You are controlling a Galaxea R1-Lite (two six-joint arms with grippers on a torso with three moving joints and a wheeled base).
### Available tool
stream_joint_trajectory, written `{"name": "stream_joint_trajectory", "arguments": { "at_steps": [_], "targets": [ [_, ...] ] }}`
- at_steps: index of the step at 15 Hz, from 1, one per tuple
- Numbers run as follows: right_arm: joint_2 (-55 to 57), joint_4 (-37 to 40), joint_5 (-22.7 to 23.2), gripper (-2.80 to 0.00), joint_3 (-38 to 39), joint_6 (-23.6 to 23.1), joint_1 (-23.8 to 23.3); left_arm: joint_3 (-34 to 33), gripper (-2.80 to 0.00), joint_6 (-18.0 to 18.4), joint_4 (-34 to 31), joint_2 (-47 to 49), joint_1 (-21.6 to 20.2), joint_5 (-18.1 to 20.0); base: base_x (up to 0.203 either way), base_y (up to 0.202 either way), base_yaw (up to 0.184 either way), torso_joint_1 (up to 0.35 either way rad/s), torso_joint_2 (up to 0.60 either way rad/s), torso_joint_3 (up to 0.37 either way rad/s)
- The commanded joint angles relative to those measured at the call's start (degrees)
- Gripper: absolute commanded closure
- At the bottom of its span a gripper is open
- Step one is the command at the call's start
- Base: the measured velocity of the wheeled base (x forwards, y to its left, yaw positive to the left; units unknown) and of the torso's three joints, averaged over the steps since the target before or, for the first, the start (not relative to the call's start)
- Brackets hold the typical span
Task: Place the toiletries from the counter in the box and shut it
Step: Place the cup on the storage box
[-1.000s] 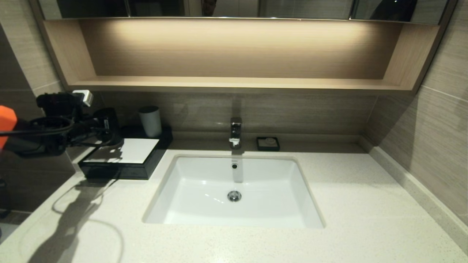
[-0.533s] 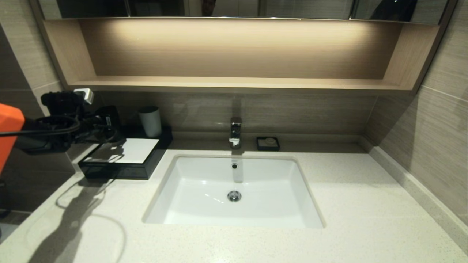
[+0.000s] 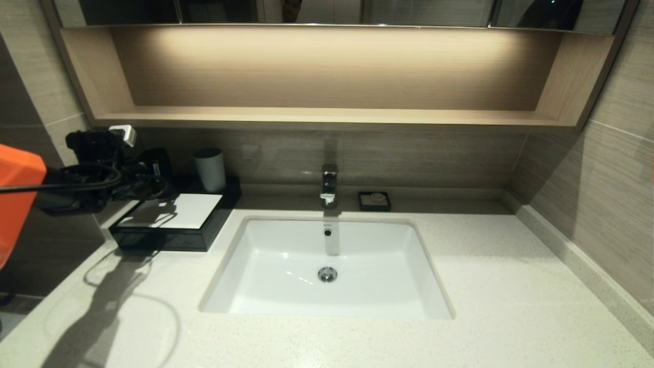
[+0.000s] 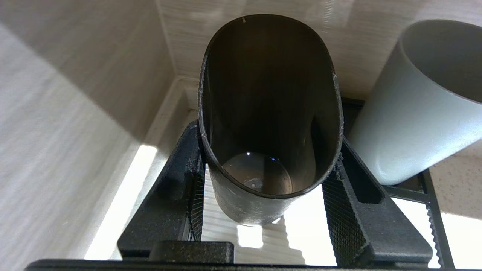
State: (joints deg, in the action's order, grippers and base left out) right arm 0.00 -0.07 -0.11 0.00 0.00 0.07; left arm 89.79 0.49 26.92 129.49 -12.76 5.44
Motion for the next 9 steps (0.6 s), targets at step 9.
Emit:
{"name": "stream_joint_trajectory", "arguments": {
  "at_steps": [9],
  "targets": [
    [0.0, 0.0, 0.0, 0.0, 0.0, 0.0, 0.0, 1.7, 0.0, 0.0, 0.3, 2.2, 1.0, 0.0, 0.0, 0.0, 0.0, 0.0, 0.0, 0.0]
  ]
}}
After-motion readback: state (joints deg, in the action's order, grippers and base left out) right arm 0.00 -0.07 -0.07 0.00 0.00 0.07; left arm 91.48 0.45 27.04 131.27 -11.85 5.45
